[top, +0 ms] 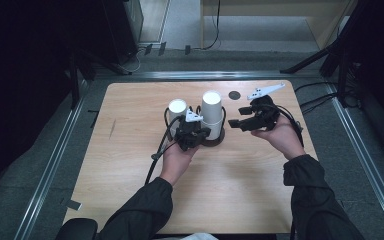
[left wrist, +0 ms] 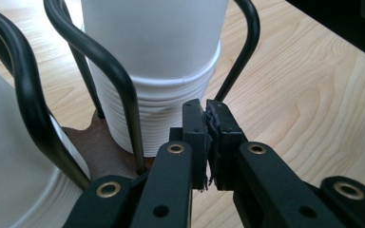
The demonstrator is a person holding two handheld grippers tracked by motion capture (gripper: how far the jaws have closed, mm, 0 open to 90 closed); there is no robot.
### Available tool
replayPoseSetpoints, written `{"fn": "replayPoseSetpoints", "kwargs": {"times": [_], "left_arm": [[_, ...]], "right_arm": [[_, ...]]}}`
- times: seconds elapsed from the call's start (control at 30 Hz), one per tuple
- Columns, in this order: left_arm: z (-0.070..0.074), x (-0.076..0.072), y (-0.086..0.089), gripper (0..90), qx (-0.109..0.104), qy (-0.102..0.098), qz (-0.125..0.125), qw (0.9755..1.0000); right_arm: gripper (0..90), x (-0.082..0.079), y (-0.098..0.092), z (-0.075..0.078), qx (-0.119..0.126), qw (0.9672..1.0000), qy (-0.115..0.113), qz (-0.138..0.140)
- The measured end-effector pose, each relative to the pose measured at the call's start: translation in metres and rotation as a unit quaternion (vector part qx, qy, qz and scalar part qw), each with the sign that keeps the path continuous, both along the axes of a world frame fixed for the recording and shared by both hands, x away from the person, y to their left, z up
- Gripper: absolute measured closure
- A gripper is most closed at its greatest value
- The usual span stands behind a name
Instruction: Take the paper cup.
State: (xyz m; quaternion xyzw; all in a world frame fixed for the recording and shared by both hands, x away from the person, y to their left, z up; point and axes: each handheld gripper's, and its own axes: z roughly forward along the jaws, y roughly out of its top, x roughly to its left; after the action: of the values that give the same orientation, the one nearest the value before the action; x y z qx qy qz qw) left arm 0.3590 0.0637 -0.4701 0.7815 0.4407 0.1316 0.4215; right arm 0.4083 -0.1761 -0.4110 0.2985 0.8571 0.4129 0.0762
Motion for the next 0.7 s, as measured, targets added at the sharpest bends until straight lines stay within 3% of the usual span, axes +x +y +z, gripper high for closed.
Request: {"fn": "replayPoseSetpoints", "kwargs": {"times": [0.27,0.33,0.7], "left_arm": [[0.001,0.007,0.004,86.4,-0.002,0.007,0.008,0.9999],[0.000,0.008,0.005,86.1,-0.003,0.010,0.009,0.9999],[0.000,0.010,0.005,84.2,-0.008,0.016,0.011,0.9998]], "right_arm": [[30.5,0.011,0.015,0.021,0.000,0.9998,-0.012,0.014],[29.8,0.015,0.026,0.026,-0.004,0.9995,-0.014,0.027],[26.4,0.026,0.053,0.027,-0.021,0.9987,-0.015,0.043]]}}
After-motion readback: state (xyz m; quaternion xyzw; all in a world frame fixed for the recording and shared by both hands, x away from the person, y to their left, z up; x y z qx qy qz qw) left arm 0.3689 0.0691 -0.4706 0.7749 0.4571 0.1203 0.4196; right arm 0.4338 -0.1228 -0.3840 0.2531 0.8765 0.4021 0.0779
